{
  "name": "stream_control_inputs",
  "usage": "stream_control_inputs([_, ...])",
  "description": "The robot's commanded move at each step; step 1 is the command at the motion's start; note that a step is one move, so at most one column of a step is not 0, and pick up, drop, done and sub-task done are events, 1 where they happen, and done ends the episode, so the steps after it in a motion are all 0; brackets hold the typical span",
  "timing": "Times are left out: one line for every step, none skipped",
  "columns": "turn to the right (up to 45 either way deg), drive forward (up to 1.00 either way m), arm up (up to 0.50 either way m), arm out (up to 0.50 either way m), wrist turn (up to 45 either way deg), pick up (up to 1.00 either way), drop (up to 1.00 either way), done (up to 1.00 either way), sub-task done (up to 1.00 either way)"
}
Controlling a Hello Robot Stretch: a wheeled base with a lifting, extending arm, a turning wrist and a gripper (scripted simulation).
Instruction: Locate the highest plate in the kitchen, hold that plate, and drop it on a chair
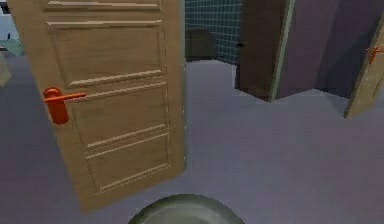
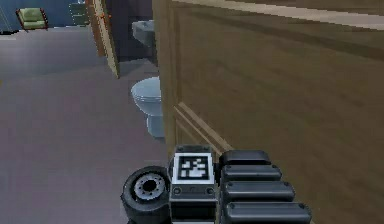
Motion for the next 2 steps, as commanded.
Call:
stream_control_inputs([-3.0,0.0,0.0,0.0,0.0,0.0,0.0,0.0,0.0])
stream_control_inputs([-27.0,0.0,0.0,0.0,0.0,0.0,0.0,0.0,0.0])
